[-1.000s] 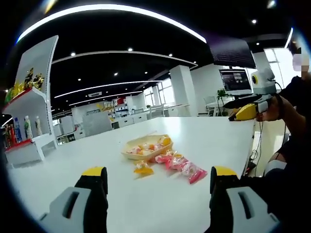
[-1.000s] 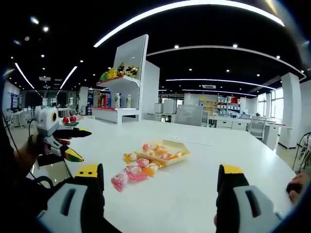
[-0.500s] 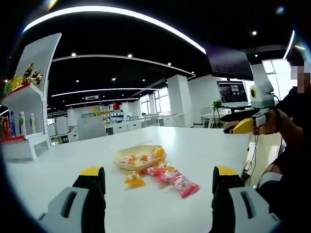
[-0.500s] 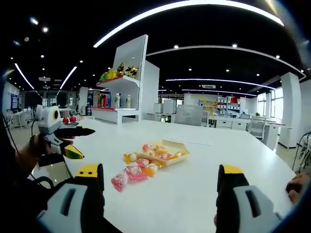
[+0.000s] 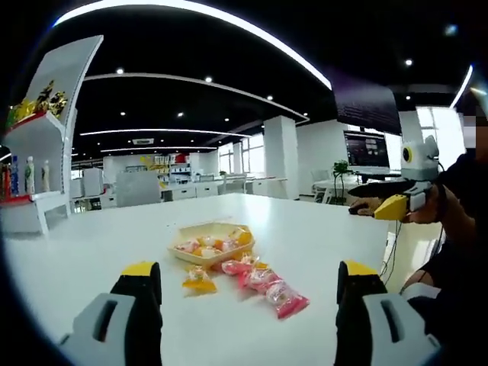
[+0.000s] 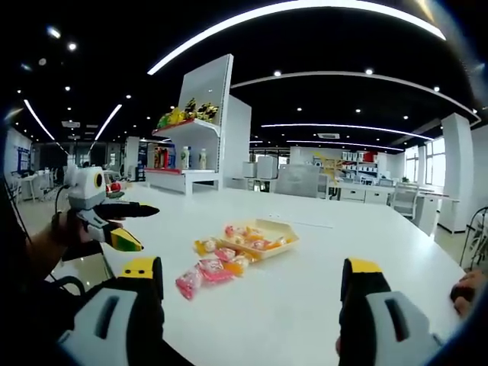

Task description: Pick up the marshmallows scattered on the table and place them into the bowl on the table

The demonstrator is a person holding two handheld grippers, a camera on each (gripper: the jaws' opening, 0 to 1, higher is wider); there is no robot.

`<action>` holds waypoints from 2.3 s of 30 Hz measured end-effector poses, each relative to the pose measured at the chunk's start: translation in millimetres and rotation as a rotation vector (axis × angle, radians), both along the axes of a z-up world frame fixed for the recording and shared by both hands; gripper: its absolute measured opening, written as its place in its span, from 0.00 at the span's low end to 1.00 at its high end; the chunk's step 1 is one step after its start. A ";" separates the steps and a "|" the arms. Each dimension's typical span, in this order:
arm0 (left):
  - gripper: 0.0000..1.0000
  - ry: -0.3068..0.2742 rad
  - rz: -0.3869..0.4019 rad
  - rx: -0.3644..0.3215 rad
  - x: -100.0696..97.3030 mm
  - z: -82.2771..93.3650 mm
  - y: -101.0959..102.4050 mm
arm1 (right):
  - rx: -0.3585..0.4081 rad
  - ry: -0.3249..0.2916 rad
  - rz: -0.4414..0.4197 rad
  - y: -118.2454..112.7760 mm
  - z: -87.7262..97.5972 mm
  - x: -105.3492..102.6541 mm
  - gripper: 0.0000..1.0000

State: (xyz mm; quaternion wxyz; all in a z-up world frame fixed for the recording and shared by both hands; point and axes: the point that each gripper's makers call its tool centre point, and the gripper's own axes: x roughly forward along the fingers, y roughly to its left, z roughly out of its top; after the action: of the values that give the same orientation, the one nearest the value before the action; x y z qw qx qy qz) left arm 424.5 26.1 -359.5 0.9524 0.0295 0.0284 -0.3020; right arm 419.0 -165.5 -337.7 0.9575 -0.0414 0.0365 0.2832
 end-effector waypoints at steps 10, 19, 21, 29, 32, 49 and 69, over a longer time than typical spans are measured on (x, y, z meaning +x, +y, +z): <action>0.95 0.004 0.014 0.013 10.6 -8.9 -2.9 | 0.004 0.014 0.004 1.2 -6.6 1.3 0.94; 0.91 0.034 -0.018 -0.019 10.4 -19.6 -34.2 | 0.004 0.020 0.002 -0.2 -8.2 0.3 0.94; 0.91 0.035 -0.011 -0.015 11.6 -22.6 -38.9 | 0.004 0.020 0.004 0.0 -7.8 -0.4 0.94; 0.81 0.021 0.089 0.000 24.5 -39.9 -44.5 | 0.007 0.024 0.002 -1.3 -8.6 -0.5 0.94; 0.78 0.046 0.098 0.005 25.7 -50.8 -48.0 | 0.006 0.023 0.006 -0.5 -8.4 -1.5 0.94; 0.53 0.149 0.097 0.093 36.4 -91.0 -69.8 | -0.005 0.018 0.002 -1.0 -7.3 0.2 0.94; 0.26 0.200 0.120 0.096 36.3 -95.9 -55.5 | -0.009 0.013 -0.004 -1.9 -6.5 0.4 0.94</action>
State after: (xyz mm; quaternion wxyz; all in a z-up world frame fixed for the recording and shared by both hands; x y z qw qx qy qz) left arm 460.8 -29.4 -455.4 0.9586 0.0432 0.1395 -0.2443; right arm 419.4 -167.5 -344.1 0.9576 -0.0439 0.0439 0.2812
